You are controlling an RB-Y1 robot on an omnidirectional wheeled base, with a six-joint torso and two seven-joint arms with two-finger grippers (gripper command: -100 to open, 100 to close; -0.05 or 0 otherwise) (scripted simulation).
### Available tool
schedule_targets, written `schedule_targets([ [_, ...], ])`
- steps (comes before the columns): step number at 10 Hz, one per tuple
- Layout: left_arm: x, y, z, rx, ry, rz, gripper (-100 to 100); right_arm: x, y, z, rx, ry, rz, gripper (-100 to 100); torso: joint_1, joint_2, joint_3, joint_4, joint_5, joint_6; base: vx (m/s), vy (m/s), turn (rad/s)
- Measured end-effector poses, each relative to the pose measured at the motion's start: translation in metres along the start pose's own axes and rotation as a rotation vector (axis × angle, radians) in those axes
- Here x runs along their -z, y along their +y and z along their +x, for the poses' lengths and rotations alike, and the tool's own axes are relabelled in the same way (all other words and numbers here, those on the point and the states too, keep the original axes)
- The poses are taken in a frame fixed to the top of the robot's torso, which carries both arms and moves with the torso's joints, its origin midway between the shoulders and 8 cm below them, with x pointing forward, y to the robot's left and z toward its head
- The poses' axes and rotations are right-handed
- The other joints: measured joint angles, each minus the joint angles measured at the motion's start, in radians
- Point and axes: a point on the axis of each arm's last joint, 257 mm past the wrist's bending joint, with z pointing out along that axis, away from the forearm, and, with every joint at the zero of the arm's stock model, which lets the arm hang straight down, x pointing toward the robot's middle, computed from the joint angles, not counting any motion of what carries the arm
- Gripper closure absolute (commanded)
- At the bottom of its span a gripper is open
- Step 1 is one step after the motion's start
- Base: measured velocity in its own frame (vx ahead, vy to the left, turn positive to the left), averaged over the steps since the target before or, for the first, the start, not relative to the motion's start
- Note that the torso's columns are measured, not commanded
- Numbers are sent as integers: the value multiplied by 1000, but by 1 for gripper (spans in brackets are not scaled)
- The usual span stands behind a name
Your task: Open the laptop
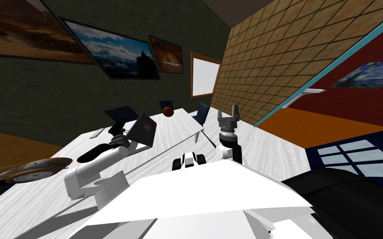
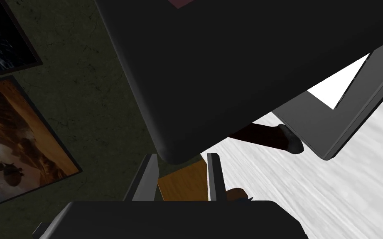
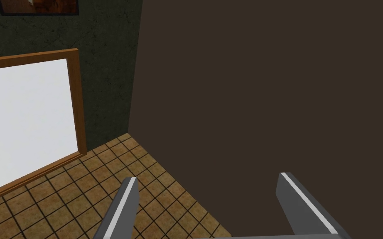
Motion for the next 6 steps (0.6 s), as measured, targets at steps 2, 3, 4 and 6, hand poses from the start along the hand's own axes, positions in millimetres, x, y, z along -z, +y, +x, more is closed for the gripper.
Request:
schedule_targets([
  [2,1,5,15,68,42,-18,100,0,0,0,0,0,0,0,9,-2,-1,-2,4,-4,-50,201,3],
  [3,2,6,24,103,64,-29,100,0,0,0,0,0,0,0,8,-6,-3,-4,5,-5,-27,208,50],
  [4,3,10,35,146,88,-46,100,0,0,0,0,0,0,0,8,-8,-5,-5,5,-4,-39,209,23],
  [6,4,14,41,189,110,-63,100,0,0,0,0,0,0,0,-2,-9,-5,-4,2,0,-33,97,44],
])
